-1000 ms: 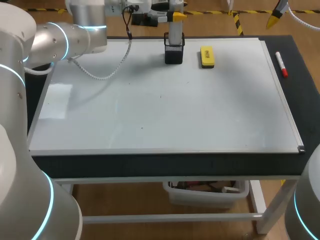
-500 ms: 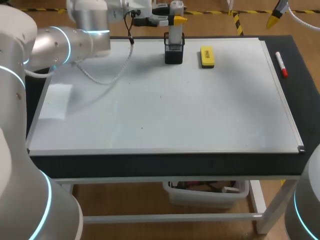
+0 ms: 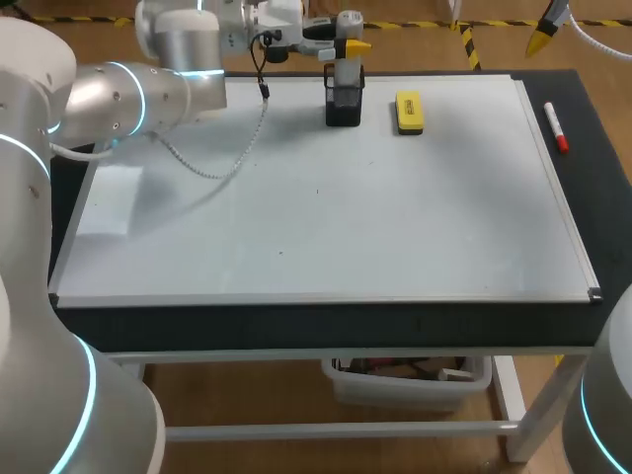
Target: Pick up the inspection probe, press it on each red-marked spot on the whiteboard one by one, put down the probe, pick up the eraser, and wipe off all the red marks.
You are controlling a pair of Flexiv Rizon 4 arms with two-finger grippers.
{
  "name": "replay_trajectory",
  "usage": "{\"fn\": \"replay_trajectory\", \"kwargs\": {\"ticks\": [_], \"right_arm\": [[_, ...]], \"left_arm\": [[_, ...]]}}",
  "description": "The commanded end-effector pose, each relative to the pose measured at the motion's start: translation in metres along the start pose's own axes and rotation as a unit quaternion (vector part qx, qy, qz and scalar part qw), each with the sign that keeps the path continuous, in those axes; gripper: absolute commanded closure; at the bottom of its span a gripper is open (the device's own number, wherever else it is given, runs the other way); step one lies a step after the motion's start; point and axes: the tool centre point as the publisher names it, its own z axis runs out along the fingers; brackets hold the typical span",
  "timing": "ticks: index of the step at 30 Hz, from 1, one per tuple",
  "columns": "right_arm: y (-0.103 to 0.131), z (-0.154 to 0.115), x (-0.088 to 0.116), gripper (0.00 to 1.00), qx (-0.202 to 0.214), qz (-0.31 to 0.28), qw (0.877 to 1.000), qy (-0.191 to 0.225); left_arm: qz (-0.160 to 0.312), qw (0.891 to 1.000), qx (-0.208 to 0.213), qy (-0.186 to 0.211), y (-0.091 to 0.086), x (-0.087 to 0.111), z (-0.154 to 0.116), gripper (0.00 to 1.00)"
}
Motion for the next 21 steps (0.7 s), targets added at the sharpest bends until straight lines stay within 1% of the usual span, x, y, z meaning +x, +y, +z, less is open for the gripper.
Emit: {"fn": "replay_trajectory", "kwargs": {"ticks": [1,11,13,18,19,20,21], "right_arm": [[-0.004,-0.002,-0.006,0.00,-0.002,0.000,1.000,0.012],[-0.004,-0.002,-0.006,0.00,-0.002,0.000,1.000,0.012],[-0.004,-0.002,-0.006,0.00,-0.002,0.000,1.000,0.012],[-0.004,-0.002,-0.006,0.00,-0.002,0.000,1.000,0.012],[-0.004,-0.002,-0.006,0.00,-0.002,0.000,1.000,0.012],[-0.004,-0.002,-0.006,0.00,-0.002,0.000,1.000,0.012],[-0.004,-0.002,-0.006,0.00,-0.002,0.000,1.000,0.012]], "left_arm": [[-0.002,0.993,0.012,0.114,0.011,-0.012,0.004,1.00],[-0.013,0.992,0.011,0.126,0.020,-0.016,0.001,1.00],[-0.013,0.991,0.010,0.132,0.021,-0.017,0.002,1.00],[-0.016,0.991,0.009,0.133,0.022,-0.017,0.001,1.00],[-0.016,0.991,0.009,0.134,0.022,-0.017,0.001,0.83],[-0.015,0.991,0.008,0.136,0.022,-0.017,0.001,0.52],[-0.015,0.990,0.007,0.137,0.022,-0.017,0.000,0.10]]}}
